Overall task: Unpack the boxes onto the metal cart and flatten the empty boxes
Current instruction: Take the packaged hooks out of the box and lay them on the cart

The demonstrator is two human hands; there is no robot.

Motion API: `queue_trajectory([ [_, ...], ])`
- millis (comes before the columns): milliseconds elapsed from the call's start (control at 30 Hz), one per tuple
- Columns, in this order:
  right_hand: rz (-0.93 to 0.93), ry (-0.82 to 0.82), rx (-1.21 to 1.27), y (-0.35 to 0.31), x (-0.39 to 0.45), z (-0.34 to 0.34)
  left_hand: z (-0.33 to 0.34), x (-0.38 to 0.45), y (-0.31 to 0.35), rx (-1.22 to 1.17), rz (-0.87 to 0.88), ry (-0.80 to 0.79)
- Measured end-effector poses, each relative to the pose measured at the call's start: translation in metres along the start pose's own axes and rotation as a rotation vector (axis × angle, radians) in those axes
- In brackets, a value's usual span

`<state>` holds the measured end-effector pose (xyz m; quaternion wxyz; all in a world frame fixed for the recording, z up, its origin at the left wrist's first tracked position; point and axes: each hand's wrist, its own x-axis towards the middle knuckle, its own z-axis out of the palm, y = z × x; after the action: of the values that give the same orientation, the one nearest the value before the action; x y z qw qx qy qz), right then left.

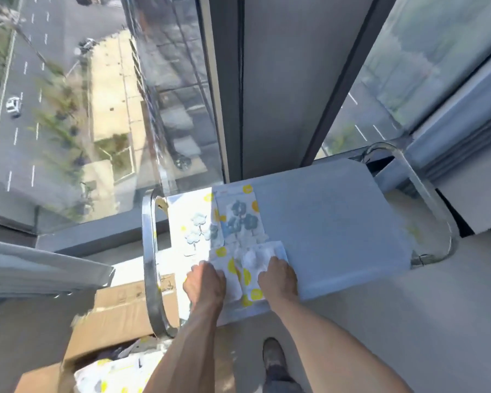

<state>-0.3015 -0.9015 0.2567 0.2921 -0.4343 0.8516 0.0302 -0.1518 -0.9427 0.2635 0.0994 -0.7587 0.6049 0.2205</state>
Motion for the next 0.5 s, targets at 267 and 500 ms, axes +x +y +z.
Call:
queue_trajectory([
  [267,-0.080,-0.003,-0.030,-0.003,0.003,0.012,0.007,0.001,0.002,0.014,-0.070,0.039],
  [500,-0.078,-0.025,-0.074,-0.007,-0.007,0.003,0.001,-0.019,-0.012,-0.033,-0.053,0.099],
])
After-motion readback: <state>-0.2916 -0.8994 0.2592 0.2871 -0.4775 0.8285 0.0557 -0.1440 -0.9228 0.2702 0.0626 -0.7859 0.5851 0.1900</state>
